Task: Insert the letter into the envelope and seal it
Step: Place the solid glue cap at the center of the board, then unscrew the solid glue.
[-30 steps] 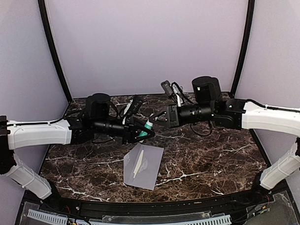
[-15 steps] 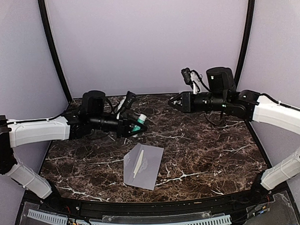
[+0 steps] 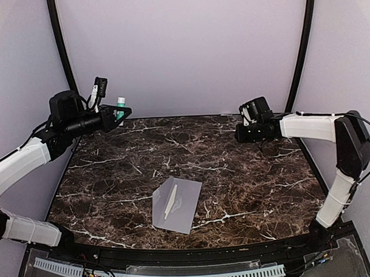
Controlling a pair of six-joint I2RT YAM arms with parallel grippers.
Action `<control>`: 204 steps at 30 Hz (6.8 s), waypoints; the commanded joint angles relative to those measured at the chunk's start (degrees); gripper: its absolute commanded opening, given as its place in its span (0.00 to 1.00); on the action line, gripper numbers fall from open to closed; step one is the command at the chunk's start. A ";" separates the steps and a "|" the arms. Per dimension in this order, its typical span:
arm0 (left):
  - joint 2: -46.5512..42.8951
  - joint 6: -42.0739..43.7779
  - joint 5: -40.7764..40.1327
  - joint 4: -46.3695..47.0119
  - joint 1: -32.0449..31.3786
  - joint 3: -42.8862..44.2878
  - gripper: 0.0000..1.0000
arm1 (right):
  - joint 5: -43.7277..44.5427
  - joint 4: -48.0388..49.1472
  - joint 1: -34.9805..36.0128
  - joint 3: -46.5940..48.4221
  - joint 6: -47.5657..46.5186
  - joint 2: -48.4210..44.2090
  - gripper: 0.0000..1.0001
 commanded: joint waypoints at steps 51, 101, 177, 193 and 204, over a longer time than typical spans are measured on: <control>-0.65 -0.74 17.03 9.21 -2.47 -3.29 0.05 | -11.79 1.84 -8.90 9.39 -4.64 -1.95 0.81; 3.64 -3.36 26.72 17.79 -20.61 -6.06 0.07 | -36.31 39.38 32.39 3.67 6.78 -6.29 0.36; 4.96 -6.85 27.90 20.89 -21.06 -6.29 0.00 | -32.25 33.00 31.90 2.70 8.34 -10.85 0.02; 0.72 7.52 -10.79 0.31 -24.78 -4.02 0.00 | 4.98 14.16 37.79 14.66 8.16 -2.19 0.00; 1.02 7.24 -8.51 0.15 -25.06 -3.43 0.23 | 10.92 13.96 39.04 16.00 8.34 -1.23 0.00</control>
